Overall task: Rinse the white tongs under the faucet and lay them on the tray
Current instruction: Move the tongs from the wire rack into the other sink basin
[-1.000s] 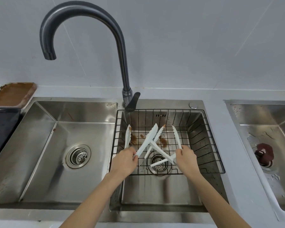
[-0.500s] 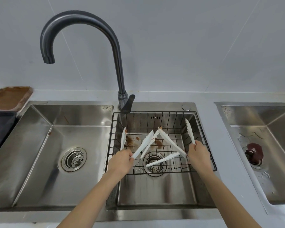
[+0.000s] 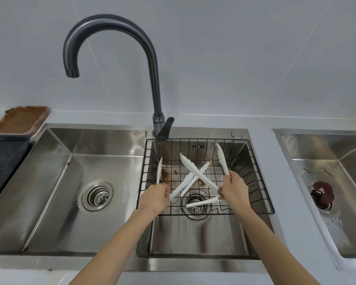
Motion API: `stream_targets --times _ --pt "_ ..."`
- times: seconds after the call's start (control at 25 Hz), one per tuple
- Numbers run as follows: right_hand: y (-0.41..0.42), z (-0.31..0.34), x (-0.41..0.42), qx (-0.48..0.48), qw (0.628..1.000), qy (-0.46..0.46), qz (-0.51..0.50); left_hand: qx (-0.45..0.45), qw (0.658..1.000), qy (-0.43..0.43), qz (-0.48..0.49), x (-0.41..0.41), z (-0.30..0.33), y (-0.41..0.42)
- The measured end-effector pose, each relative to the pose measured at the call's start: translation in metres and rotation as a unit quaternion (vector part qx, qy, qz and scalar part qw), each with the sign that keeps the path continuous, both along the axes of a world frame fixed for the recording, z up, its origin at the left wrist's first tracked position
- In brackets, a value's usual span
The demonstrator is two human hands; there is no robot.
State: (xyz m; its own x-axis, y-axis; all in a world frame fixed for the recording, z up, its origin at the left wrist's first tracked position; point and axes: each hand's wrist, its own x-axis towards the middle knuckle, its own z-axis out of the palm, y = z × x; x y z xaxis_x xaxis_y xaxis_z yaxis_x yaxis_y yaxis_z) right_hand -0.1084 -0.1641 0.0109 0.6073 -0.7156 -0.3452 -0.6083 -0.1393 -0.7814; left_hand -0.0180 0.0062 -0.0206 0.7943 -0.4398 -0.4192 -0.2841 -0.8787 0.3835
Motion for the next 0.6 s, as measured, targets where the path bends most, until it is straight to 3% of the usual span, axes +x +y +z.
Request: stream_targets --times 0.28,0.6 --pt "0.025 0.006 0.007 0.045 0.999 -0.003 0.020 0.070 0.996 -0.010 -0.055 -0.001 -0.002 0.002" --pt "0.048 0.012 0.006 0.071 0.997 -0.021 0.018 -0.032 0.997 -0.064 -0.010 0.005 0.009 0.019"
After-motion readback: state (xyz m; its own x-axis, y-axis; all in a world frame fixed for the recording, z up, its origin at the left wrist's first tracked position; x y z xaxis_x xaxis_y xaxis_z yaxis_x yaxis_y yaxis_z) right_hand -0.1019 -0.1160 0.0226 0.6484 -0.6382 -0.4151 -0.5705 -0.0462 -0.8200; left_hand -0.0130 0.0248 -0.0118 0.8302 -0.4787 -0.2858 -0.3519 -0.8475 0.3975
